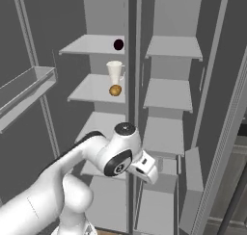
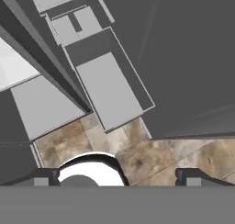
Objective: Take the eggplant and potato from the fridge shelf and place them in the freezer drawer to begin freezing them.
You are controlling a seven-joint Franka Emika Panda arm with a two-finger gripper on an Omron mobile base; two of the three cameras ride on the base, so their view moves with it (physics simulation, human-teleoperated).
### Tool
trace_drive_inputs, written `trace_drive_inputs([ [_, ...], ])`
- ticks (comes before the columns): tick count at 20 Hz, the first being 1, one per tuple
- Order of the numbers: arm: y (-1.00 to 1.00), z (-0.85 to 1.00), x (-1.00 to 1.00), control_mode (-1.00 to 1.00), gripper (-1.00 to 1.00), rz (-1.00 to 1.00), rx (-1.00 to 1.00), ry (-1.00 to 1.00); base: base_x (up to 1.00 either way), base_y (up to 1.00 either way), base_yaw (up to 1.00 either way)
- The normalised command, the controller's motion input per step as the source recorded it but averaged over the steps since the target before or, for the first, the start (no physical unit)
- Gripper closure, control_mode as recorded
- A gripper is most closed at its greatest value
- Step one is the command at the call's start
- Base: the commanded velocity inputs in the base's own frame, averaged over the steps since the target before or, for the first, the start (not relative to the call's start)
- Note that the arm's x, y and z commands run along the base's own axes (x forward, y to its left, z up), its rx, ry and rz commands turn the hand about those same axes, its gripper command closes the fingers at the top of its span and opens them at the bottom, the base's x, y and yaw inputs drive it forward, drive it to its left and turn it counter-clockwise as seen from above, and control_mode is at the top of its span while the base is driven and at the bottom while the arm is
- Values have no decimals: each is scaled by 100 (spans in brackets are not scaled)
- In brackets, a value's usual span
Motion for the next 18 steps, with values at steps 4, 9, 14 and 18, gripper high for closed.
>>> trace_drive_inputs([
  [4, 64, 57, -43, -100, -100, 0, -3, -21, 0, 0, 0],
  [9, 85, 93, -4, -100, -100, 0, -4, -19, 0, 0, 0],
  [14, 64, 96, 2, -100, -100, 0, -4, -11, 0, 0, 0],
  [18, 31, 74, 24, -100, -100, -2, 0, -3, 0, 0, 0],
])
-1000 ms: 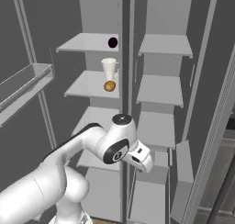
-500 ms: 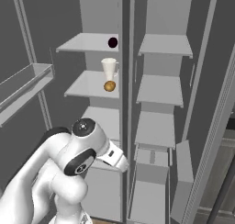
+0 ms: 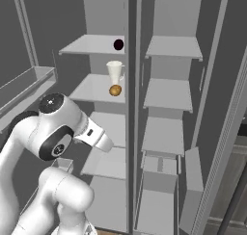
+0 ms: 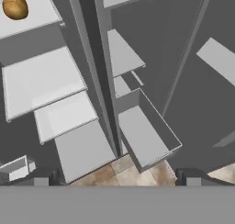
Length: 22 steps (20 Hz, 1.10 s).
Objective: Take the eggplant and potato from the fridge shelf and place them in the freezer drawer to begin freezing them.
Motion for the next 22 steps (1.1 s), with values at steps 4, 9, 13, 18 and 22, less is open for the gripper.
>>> trace_drive_inputs([
  [4, 18, 11, 16, -100, -100, -4, 1, -4, 0, 0, 0],
  [9, 8, 0, 0, -100, -100, 0, 4, -2, 0, 0, 0],
  [13, 38, 0, 16, -100, -100, 0, 2, -7, 0, 0, 0],
  [18, 14, 15, 10, -100, -100, 0, 2, -8, 0, 0, 0],
  [22, 0, 16, 14, -100, -100, 0, 1, 0, 0, 0, 0],
])
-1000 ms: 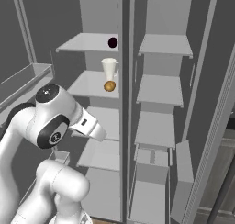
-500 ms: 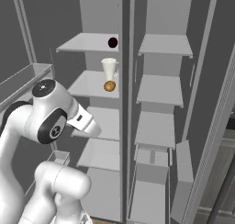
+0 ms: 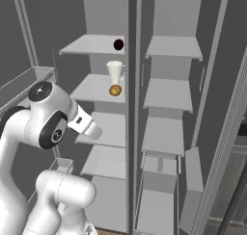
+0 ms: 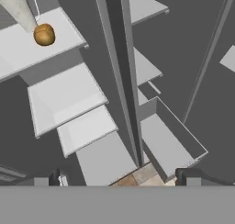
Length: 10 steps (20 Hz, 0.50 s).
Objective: Take the eggplant and potato from the fridge shelf and place them in the freezer drawer to begin freezing them.
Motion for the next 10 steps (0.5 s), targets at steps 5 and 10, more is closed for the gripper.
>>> trace_drive_inputs([
  [5, 0, 8, 26, -100, -100, 0, 0, 0, 0, 0, 0],
  [10, 0, 8, 31, -100, -100, 0, 0, 0, 0, 0, 0],
])
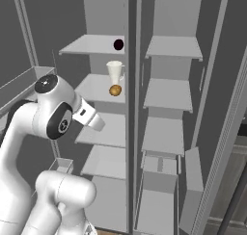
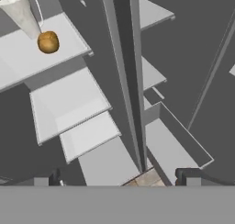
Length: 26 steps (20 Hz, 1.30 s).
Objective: Take the eggplant and potato from the fridge shelf and place them in the freezer drawer to begin freezing them.
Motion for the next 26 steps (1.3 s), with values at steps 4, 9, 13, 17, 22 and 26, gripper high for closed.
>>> trace_drive_inputs([
  [4, 10, 13, 43, -100, -100, 0, 0, 0, 0, 0, 0],
  [9, 21, 7, 52, -100, -100, 0, 2, 0, 0, 0, 0],
  [13, 19, 1, 44, -100, -100, 0, 1, 0, 0, 0, 0],
  [17, 4, 0, 31, -100, -100, 0, 0, 0, 0, 0, 0],
  [22, 6, 0, 32, -100, -100, 0, 0, 0, 0, 0, 0],
  [26, 9, 0, 33, -100, -100, 0, 0, 0, 0, 0, 0],
])
